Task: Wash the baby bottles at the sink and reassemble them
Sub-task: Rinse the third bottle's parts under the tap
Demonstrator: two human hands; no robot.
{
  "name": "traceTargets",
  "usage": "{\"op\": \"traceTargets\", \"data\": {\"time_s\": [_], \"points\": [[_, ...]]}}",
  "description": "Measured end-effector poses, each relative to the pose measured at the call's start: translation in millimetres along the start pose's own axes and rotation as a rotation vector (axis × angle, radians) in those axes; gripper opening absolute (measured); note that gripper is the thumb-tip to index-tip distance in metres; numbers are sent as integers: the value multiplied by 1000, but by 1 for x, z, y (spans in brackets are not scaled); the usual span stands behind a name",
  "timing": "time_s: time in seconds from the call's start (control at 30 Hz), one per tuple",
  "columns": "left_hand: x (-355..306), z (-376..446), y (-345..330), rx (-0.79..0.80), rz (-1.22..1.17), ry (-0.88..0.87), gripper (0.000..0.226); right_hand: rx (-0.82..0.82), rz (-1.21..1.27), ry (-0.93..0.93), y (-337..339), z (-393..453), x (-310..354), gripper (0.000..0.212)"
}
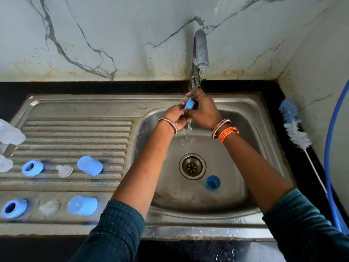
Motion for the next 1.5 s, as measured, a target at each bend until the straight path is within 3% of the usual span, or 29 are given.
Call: {"op": "traceTargets", "data": {"time_s": [0.07, 0.17, 0.23, 0.33, 0.4, 0.47, 0.57, 0.7, 0.8, 0.93, 1.0, 1.13, 1.37, 1.5], "points": [[-1, -5, 1, 93, 37, 69, 21, -88, 214, -120, 8, 1, -8, 26], [10, -7, -6, 146, 218, 46, 17, -169, 189, -248, 10, 3, -16, 48], [11, -1, -9, 85, 390, -184, 17, -76, 135, -304, -3, 3, -13, 51], [-4, -8, -5, -28, 842, -672, 13, 65, 163, -425, -13, 2, -15, 50], [-14, -14, 0, -62, 1035, -850, 13, 206, 316, -414, -17, -1, -15, 43], [-24, -15, 2, -40, 1078, -906, 11, 318, 504, -365, -18, -5, -13, 29], [-22, -5, -3, 47, 1003, -657, 26, 318, 705, -321, -15, -6, -21, 30], [-9, -1, -16, 114, 607, -261, 51, 175, 996, -384, -10, -4, -28, 17], [-10, -7, -14, 126, 417, -232, 50, 56, 1226, -564, -18, 2, -35, 27], [-13, -8, 23, -122, 149, -260, 23, 279, 1084, -618, -43, -2, -24, 43], [-11, -7, 46, -218, 176, -196, 25, 227, 1127, -634, -45, 2, -26, 46], [-2, -12, 65, -169, 398, -15, 36, 254, 1111, -653, -41, 5, -25, 51], [-1, -29, 60, -115, 525, -2, 37, 109, 1165, -538, -6, 2, -11, 30], [-6, -46, 55, -57, 608, -29, 35, 46, 1211, -512, 7, -12, 12, 38]]}}
Point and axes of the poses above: each hand's wrist, its own z-axis towards the middle knuckle, its own y-axis out of the back of the hand, x = y × z, the point moved 6 cm from there along z, towards the middle knuckle, and after that the axes turned 13 degrees about -z, right-handed, at the moved point
